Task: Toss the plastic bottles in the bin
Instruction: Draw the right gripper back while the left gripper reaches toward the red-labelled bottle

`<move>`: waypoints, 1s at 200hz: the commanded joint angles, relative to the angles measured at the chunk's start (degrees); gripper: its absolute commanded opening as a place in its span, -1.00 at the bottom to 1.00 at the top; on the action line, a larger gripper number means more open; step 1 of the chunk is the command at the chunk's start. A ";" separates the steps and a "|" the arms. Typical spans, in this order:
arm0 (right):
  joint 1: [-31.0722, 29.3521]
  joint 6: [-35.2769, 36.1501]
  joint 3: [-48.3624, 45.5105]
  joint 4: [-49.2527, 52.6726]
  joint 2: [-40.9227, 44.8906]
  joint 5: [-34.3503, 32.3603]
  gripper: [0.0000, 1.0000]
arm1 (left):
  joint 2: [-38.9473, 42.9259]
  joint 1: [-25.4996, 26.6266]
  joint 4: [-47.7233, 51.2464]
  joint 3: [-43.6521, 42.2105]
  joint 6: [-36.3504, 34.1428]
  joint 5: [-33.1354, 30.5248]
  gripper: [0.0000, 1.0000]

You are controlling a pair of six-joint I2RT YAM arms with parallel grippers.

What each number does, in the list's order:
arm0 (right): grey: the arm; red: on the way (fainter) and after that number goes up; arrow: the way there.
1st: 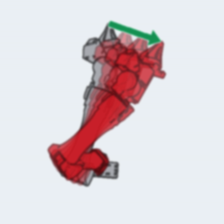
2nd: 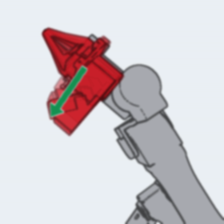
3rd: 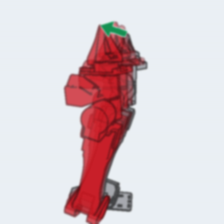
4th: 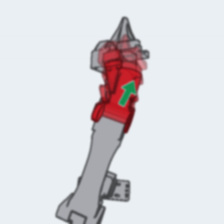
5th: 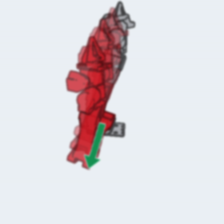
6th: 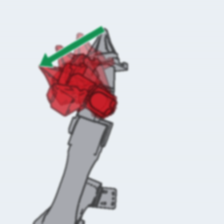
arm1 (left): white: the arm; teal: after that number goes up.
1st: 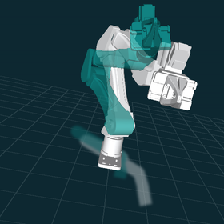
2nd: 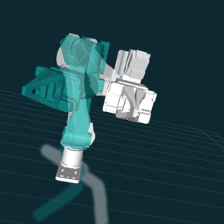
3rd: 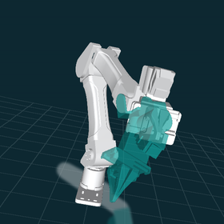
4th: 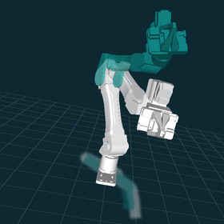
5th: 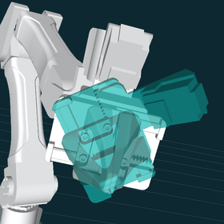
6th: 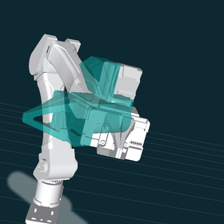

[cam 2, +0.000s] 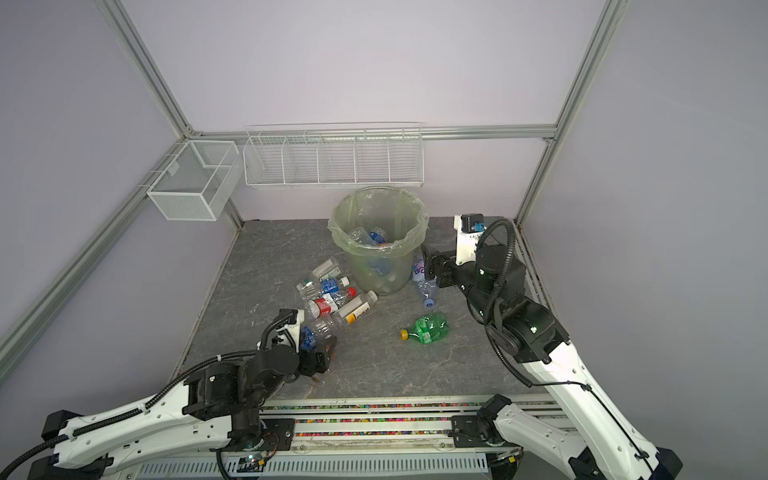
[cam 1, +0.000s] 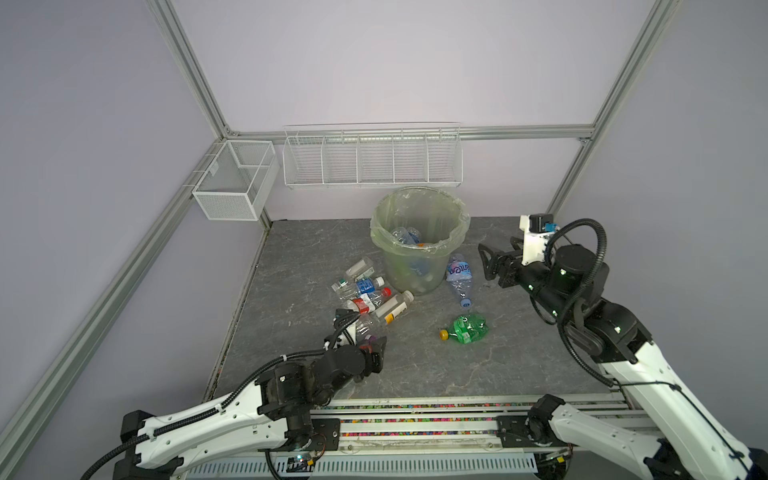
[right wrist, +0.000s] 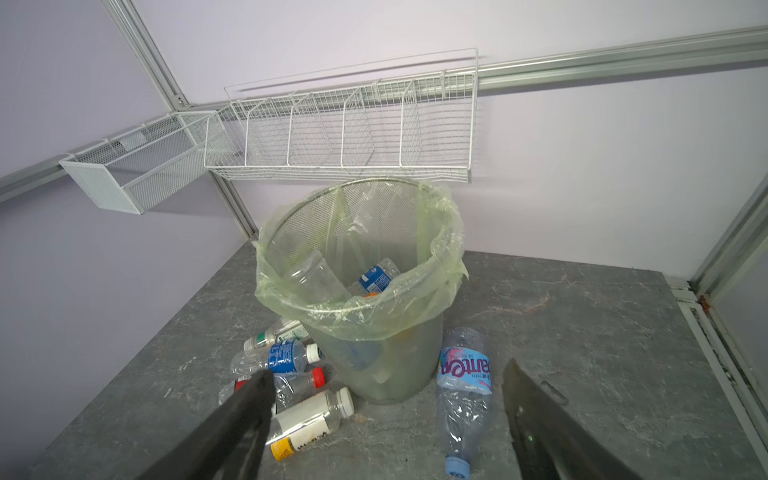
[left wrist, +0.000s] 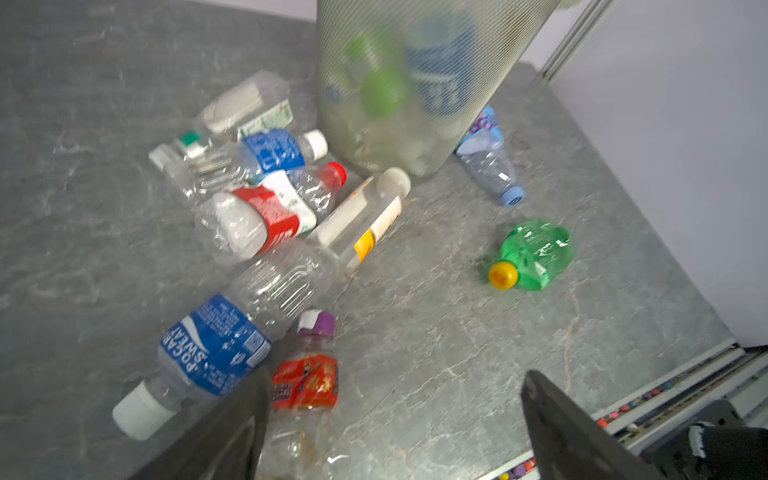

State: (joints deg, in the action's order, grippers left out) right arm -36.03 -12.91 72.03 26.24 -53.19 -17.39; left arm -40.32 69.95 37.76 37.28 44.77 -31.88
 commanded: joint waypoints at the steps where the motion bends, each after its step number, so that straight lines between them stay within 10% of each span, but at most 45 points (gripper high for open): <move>1: 0.14 -1.19 -1.40 3.70 1.45 -1.60 0.76 | -1.54 -2.53 4.45 -0.75 5.74 5.85 0.87; 200: 0.72 -5.83 -12.21 7.11 7.44 0.16 0.77 | -10.16 -6.85 -6.20 -14.95 12.59 15.61 0.87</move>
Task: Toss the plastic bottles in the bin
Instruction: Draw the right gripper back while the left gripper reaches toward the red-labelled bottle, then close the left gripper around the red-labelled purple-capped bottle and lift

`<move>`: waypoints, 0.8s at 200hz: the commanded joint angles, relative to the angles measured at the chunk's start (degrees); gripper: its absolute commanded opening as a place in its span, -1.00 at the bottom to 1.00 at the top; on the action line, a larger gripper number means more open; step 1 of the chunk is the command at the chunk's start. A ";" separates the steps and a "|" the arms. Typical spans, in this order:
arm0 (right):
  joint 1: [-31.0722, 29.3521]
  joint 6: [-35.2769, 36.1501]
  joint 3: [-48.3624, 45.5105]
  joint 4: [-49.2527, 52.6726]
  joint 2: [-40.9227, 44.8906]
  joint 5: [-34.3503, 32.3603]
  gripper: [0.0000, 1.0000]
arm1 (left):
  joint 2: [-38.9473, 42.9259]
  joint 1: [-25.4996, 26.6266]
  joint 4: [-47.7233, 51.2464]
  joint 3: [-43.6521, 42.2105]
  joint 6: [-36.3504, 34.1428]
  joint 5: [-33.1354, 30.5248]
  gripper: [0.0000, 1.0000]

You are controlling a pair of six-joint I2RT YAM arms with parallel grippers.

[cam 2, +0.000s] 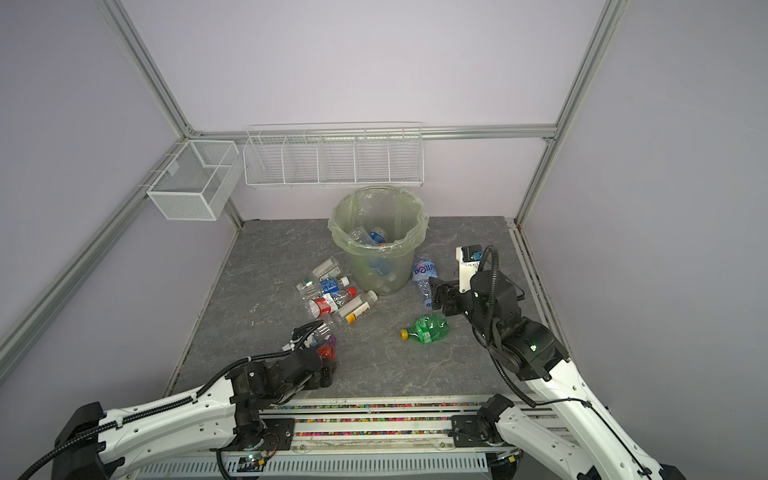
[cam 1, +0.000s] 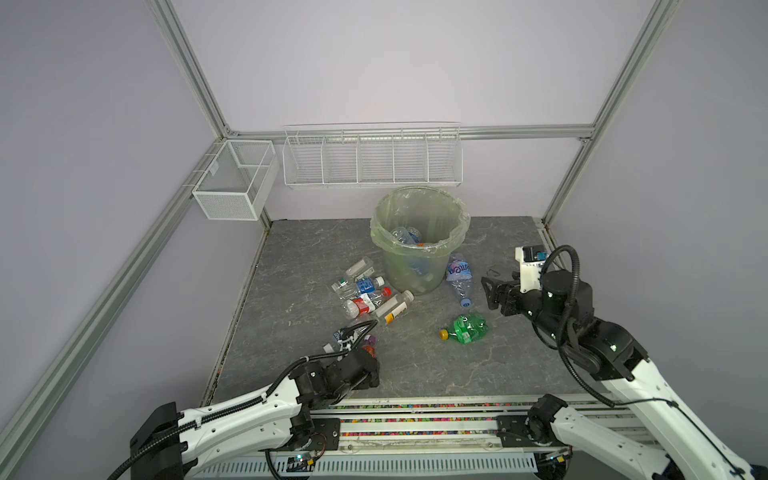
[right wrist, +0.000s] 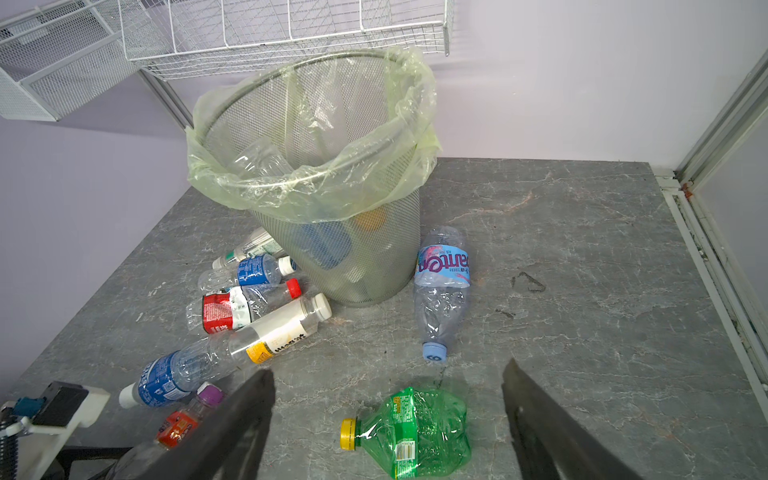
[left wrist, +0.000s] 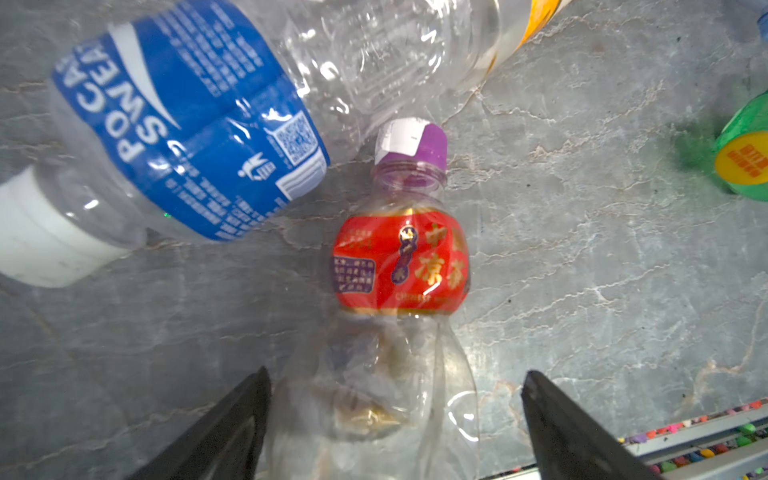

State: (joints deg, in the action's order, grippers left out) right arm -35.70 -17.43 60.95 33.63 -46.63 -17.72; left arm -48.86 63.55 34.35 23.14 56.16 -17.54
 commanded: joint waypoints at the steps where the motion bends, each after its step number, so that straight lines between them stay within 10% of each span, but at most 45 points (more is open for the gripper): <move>1: 0.38 -1.30 -1.16 -0.21 0.86 0.49 0.77 | -1.69 -0.44 -2.93 -0.85 1.17 1.28 0.88; 160: 0.87 -3.34 -3.82 1.99 5.35 -1.92 0.77 | -9.34 -1.06 -6.67 1.84 -4.35 4.08 -0.10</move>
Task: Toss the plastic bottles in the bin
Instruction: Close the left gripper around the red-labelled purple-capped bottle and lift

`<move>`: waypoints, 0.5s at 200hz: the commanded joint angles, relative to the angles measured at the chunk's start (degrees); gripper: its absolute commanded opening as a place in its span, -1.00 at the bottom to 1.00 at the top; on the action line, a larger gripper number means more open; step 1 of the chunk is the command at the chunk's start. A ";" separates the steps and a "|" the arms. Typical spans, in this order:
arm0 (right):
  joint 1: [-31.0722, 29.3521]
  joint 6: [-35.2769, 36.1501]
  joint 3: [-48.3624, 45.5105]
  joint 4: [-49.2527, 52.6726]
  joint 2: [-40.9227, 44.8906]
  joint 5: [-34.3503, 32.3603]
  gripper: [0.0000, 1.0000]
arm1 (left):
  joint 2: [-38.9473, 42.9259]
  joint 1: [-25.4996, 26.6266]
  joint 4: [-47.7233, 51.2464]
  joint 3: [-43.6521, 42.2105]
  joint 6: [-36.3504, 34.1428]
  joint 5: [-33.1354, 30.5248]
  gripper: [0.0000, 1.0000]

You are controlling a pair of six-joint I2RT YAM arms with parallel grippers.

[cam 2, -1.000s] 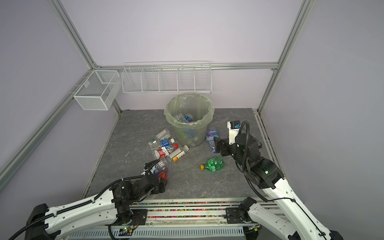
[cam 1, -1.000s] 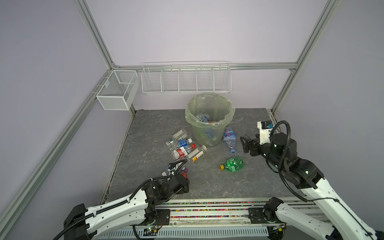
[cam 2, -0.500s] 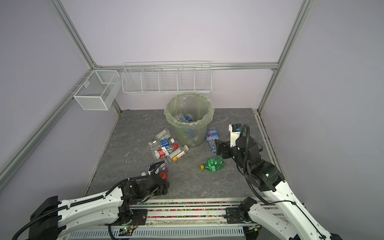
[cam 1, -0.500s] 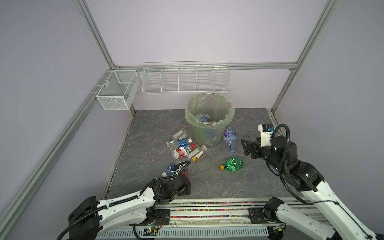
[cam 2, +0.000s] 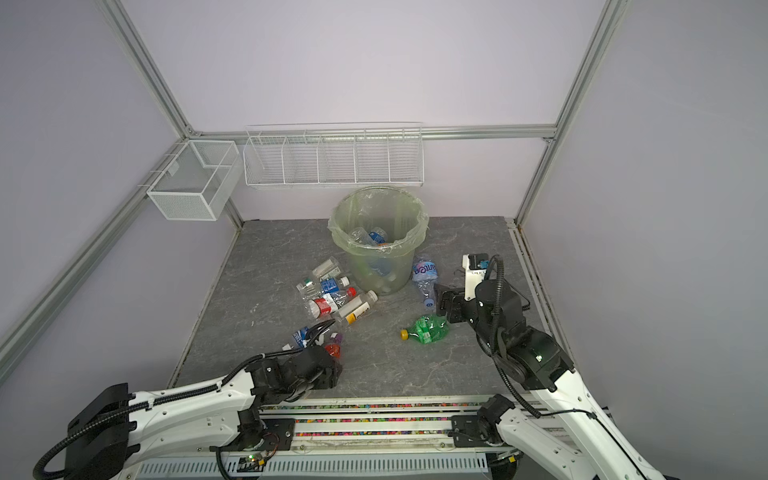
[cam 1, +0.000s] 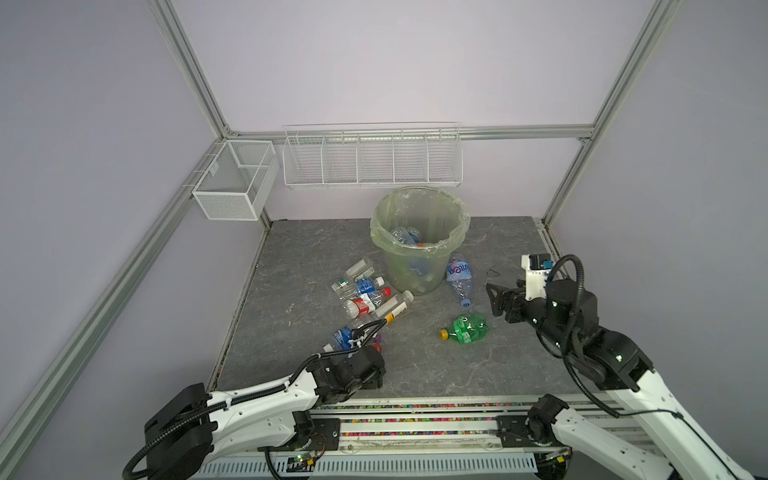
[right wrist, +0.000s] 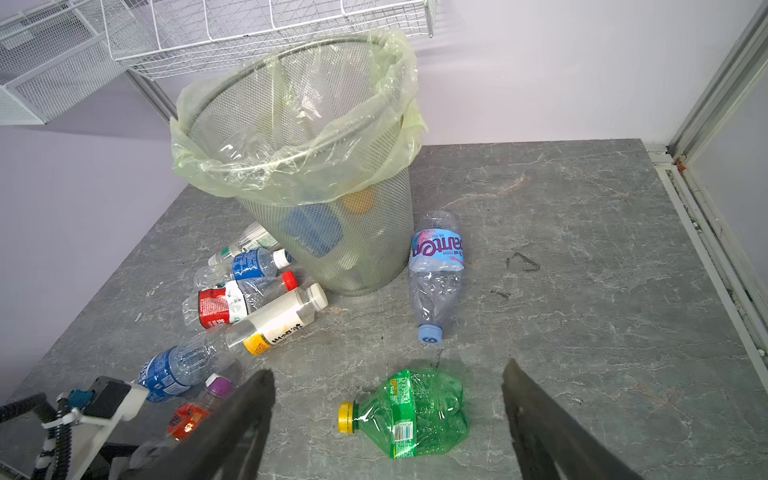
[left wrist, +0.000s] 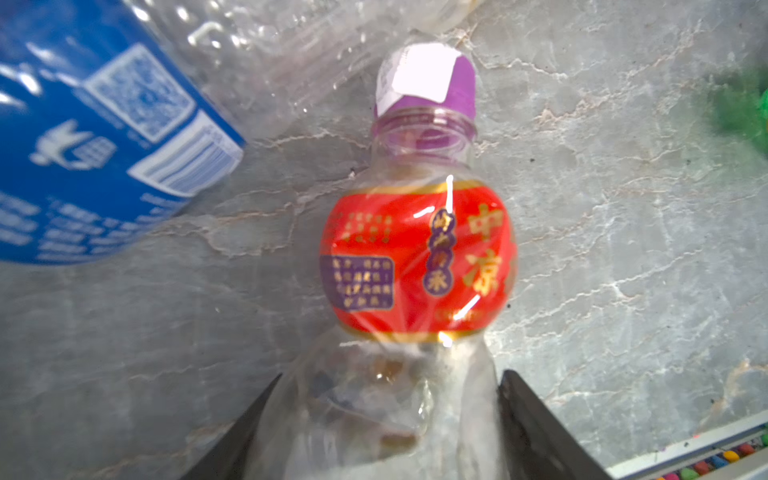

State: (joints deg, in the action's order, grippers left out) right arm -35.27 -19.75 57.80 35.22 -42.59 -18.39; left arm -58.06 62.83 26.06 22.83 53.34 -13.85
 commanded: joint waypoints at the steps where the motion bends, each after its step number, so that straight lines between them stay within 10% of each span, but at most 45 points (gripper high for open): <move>1: 0.45 -1.01 -0.67 0.43 1.34 -1.27 0.77 | -0.17 -0.34 1.62 2.14 -1.60 0.39 -0.10; 100: 0.55 -1.96 -1.64 2.82 4.58 -3.18 0.77 | -0.19 1.39 9.71 11.63 -5.44 -0.72 -0.25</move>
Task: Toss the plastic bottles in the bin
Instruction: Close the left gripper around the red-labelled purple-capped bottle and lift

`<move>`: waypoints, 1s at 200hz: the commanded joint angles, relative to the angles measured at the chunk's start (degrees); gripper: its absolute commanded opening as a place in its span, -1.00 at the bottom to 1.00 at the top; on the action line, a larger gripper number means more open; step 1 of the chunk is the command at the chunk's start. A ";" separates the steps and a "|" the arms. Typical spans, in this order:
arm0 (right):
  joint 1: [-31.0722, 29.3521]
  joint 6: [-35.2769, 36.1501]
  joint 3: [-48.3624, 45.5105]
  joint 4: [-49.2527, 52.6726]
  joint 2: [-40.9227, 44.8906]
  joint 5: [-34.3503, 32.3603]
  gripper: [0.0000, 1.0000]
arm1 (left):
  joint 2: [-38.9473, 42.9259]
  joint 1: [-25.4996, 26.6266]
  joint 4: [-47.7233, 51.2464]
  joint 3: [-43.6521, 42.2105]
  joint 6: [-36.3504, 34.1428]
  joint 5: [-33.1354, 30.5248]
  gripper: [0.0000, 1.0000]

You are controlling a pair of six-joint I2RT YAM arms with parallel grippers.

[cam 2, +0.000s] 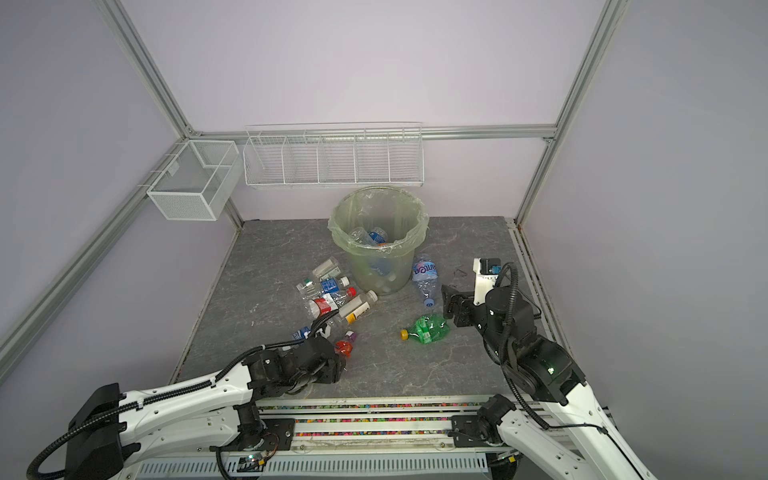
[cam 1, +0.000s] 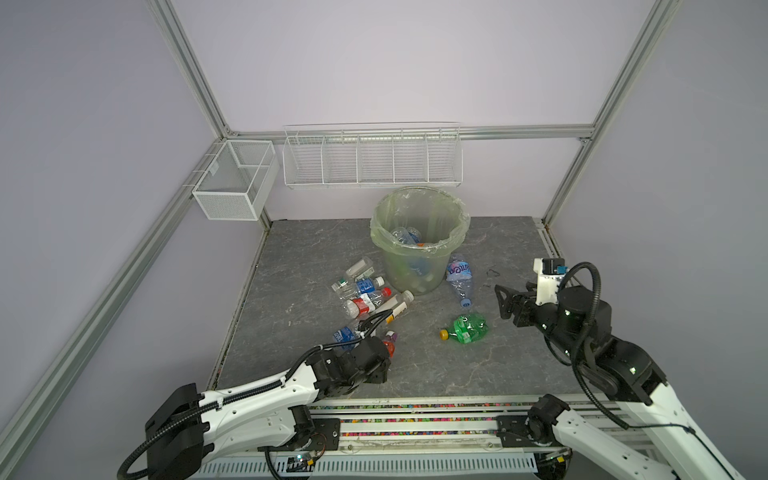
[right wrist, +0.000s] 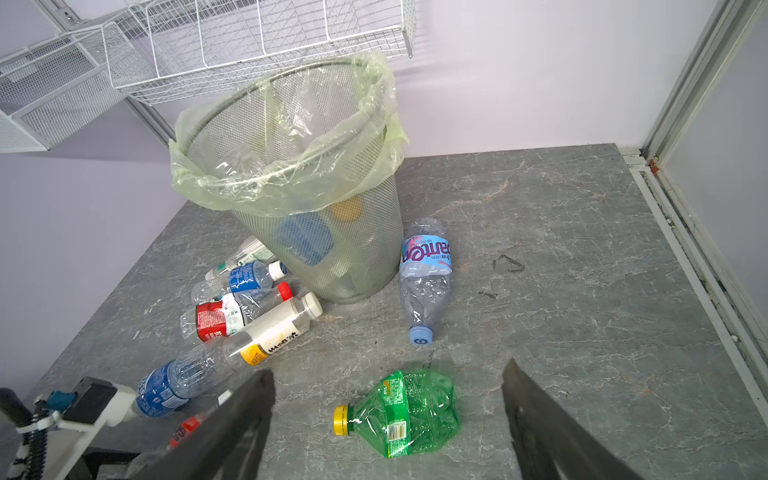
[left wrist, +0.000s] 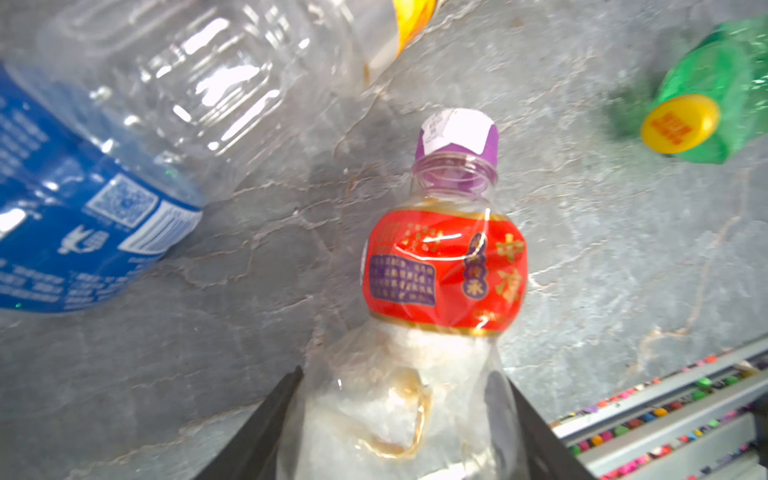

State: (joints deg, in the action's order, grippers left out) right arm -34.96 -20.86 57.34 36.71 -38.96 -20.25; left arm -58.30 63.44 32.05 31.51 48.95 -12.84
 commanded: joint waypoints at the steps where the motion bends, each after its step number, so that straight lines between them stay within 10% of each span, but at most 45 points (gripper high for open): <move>1: 0.24 -0.89 -1.22 1.34 0.97 -1.35 0.77 | 0.04 0.79 3.76 3.08 -1.05 -1.83 -0.25; 200: 0.35 -8.73 -11.16 6.80 4.13 -1.98 0.77 | 17.27 5.67 -2.24 19.21 -19.86 -15.90 -0.31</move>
State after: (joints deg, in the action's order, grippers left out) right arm -34.94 -27.38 47.88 42.70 -35.81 -22.65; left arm -42.52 68.93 32.25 47.53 35.00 -25.61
